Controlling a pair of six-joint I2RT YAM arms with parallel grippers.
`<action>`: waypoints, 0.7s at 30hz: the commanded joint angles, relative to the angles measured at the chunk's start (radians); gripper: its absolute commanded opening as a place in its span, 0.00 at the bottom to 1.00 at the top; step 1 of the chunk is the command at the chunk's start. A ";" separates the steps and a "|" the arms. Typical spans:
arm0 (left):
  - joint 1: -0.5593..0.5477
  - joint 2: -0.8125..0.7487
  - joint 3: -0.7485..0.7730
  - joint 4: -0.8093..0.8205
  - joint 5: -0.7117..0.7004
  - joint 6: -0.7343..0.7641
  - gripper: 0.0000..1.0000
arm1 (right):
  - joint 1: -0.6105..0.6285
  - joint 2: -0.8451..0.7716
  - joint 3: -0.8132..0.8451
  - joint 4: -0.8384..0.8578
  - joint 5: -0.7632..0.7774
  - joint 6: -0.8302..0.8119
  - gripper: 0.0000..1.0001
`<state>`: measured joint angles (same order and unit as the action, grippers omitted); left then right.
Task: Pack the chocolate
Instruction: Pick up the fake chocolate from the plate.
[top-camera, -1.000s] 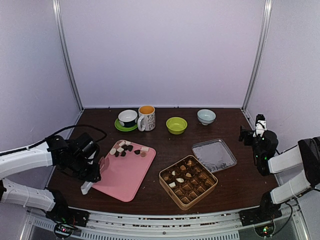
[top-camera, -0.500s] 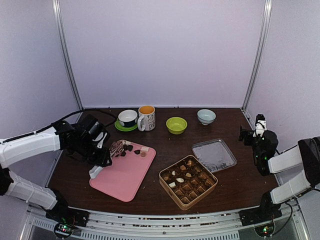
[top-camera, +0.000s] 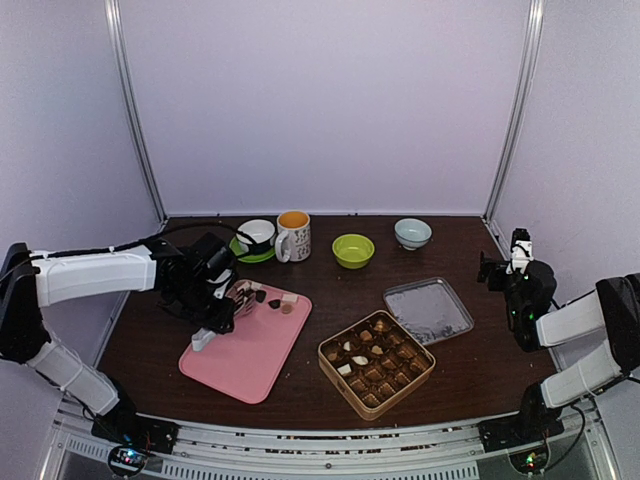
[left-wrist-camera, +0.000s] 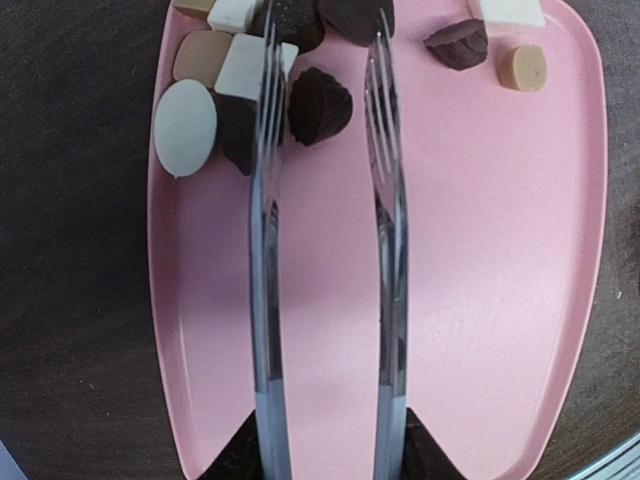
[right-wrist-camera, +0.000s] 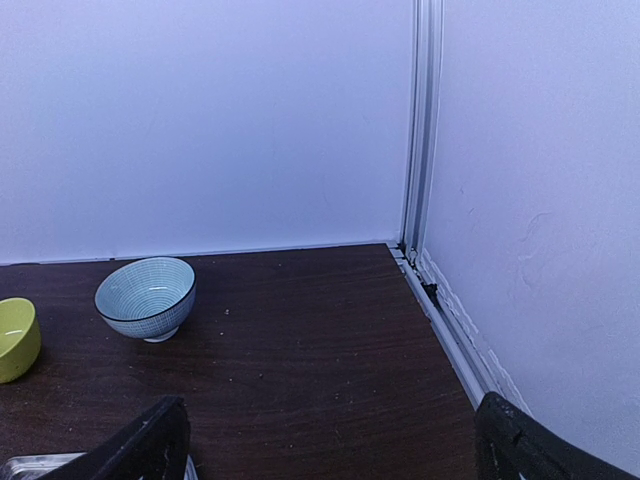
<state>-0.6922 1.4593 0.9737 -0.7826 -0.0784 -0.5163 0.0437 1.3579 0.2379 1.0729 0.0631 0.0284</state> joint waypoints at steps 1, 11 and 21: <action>-0.014 0.032 0.032 0.033 -0.053 0.021 0.39 | -0.002 0.001 0.014 0.013 -0.005 -0.006 1.00; -0.037 0.071 0.058 -0.009 -0.084 0.011 0.36 | -0.002 0.001 0.014 0.013 -0.005 -0.005 1.00; -0.063 0.065 0.047 -0.045 -0.091 -0.031 0.36 | -0.002 0.002 0.014 0.013 -0.005 -0.005 1.00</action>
<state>-0.7528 1.5295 1.0138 -0.8211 -0.1509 -0.5243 0.0433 1.3579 0.2379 1.0733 0.0631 0.0284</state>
